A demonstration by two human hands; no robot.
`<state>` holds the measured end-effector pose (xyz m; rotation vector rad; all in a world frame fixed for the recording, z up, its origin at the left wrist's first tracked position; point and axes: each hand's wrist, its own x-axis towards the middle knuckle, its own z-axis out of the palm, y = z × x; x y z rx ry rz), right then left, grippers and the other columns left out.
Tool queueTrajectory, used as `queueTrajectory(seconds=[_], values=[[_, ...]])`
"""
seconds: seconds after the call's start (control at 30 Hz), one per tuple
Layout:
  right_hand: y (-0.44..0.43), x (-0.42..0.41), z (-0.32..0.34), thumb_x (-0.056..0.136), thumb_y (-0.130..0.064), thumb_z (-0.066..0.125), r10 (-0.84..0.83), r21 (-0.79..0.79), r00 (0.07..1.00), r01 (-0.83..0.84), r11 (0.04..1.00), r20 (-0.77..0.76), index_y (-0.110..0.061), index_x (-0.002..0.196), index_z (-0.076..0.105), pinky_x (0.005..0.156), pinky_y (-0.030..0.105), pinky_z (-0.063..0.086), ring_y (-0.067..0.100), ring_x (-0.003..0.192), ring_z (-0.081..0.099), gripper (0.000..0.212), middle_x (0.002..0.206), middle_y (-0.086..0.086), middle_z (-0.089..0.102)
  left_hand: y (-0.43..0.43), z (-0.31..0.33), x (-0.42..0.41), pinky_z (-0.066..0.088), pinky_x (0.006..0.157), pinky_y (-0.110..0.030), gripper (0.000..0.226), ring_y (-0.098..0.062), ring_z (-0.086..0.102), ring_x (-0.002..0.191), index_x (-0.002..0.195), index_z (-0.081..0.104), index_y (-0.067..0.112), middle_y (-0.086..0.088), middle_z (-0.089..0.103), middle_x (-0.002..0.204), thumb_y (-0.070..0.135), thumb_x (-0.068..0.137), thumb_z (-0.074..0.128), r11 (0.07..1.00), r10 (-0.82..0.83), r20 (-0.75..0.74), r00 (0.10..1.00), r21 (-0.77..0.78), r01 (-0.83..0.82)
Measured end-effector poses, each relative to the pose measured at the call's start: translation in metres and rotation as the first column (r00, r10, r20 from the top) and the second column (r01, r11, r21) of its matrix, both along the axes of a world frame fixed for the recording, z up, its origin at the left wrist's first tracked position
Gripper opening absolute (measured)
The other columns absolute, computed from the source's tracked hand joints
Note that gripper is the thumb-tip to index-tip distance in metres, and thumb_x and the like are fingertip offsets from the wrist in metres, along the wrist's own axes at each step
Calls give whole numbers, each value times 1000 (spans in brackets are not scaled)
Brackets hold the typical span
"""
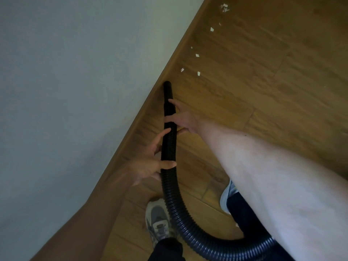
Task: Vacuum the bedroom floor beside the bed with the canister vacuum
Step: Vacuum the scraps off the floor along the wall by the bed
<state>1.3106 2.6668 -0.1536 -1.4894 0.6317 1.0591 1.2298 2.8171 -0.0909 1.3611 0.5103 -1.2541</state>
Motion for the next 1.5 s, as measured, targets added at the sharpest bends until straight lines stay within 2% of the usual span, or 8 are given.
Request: queueTrajectory(seconds=[0.07,0.3,0.47,0.57,0.67,0.93,1.07,1.5], values=[[-14,4,-1,91,-11,69,11,3,1000,-11,1000,-1,-40,153,25,77,35,59,21,103,60,82,145,6,48,-16,-1,5,62,70,-47,97,-21,50,125,136,35,64,-5,39,148,-2,78,77,1000,-13,-3,1000,7,13],[-53,23,-6,94,-7,62,31,0,999,-31,1000,22,-41,152,28,74,33,59,19,101,59,75,144,6,48,-56,3,26,62,74,-47,94,-18,47,127,136,33,66,-4,35,151,6,79,79,997,-65,6,998,47,64],[-71,33,-8,95,-5,59,89,-3,996,-89,996,15,-41,149,31,63,27,60,11,86,58,70,138,7,48,-69,6,36,61,74,-52,93,-14,53,117,138,30,65,-1,35,149,9,81,78,992,-113,7,994,62,112],[-76,35,-9,95,-4,58,133,-7,991,-133,991,8,-41,148,32,55,23,58,11,85,58,69,133,6,48,-73,7,38,62,73,-48,91,-9,55,111,139,29,64,1,36,147,11,83,77,986,-149,8,989,69,149],[-80,35,-10,95,-3,57,146,10,989,-146,989,-8,-42,146,34,53,23,57,13,87,58,68,130,6,48,-76,6,38,62,72,-45,87,-12,55,112,136,31,65,0,37,147,13,83,77,986,-157,-8,988,57,157],[-105,26,-13,95,-3,60,149,41,988,-147,988,-50,-43,143,39,66,31,61,14,93,57,66,125,3,46,-93,2,36,62,71,-44,82,-13,56,113,136,36,62,4,40,139,14,84,77,985,-170,-79,982,5,171],[-117,22,-15,95,-3,61,128,45,989,-125,991,-72,-43,142,40,63,29,59,13,93,56,65,128,4,48,-102,2,41,62,70,-44,83,-17,55,116,137,36,60,-2,38,145,13,82,78,980,-201,-119,972,-9,201],[-163,43,-18,94,-2,61,97,34,992,-95,995,-76,-42,143,39,60,30,58,16,92,57,67,128,5,47,-150,-4,65,60,63,-42,83,-25,64,107,137,38,55,0,46,135,6,83,76,978,-206,-138,969,2,208]])
